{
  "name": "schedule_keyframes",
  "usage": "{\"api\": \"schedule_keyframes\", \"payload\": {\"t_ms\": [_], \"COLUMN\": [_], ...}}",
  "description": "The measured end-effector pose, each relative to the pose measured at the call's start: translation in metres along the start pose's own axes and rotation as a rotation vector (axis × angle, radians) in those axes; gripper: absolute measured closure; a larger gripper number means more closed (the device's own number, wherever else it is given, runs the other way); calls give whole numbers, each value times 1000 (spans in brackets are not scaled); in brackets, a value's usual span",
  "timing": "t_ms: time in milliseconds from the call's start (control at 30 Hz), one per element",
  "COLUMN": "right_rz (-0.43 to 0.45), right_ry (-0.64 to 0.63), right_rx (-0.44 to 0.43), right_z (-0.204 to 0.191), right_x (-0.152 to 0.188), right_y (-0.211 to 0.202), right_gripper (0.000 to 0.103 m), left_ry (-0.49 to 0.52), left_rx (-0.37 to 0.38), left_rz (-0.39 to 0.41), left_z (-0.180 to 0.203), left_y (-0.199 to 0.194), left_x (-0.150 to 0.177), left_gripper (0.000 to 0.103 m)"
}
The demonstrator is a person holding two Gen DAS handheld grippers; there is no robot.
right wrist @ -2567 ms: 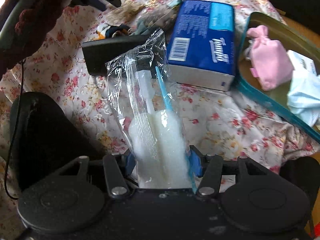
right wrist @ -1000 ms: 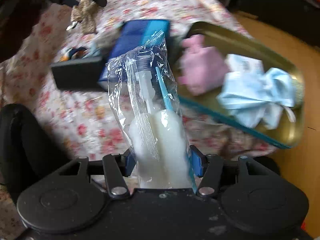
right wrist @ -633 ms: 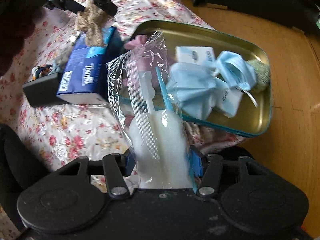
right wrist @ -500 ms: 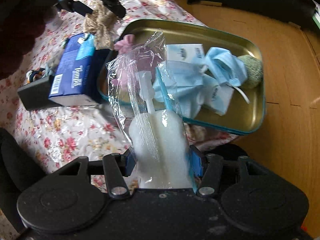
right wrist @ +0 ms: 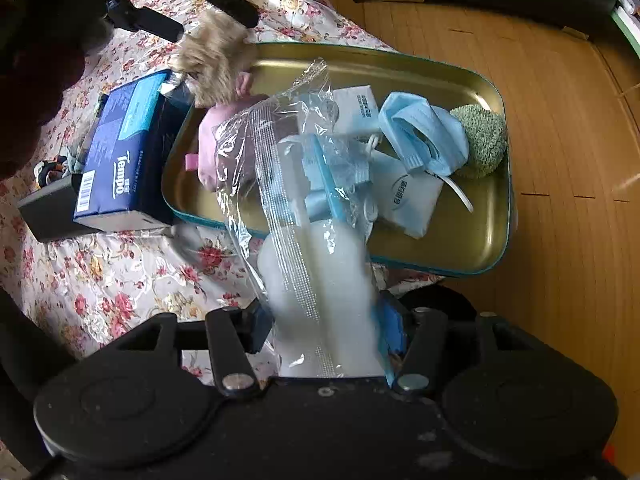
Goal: Organize soft objects
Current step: 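Carry the lace cloth and wrapped sponge into the tin tray and release both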
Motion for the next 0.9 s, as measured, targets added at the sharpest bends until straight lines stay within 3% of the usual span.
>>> {"api": "schedule_keyframes", "payload": {"t_ms": [300, 633, 900], "right_rz": [39, 73, 39], "right_ry": [16, 45, -67], "right_rx": [2, 34, 83], "right_z": [-1, 9, 35], "right_x": [-10, -56, -87], "right_y": [-9, 3, 8], "right_gripper": [48, 48, 48], "left_ry": [84, 14, -22], "left_rx": [-15, -94, -155], "left_rz": [49, 66, 83], "left_z": [21, -26, -60], "left_y": [-29, -72, -92], "left_x": [-8, 27, 69], "left_gripper": [28, 28, 28]}}
Point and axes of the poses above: each gripper's, at about its wrist camera, not at the fingertips, and y roughly the way its jaws point, z to its right, x to its underside, the point moved 1 cm from there along y, roughly the way its jaws point, and after that the axes turned 9 degrees about z, right-handed, at the moved point
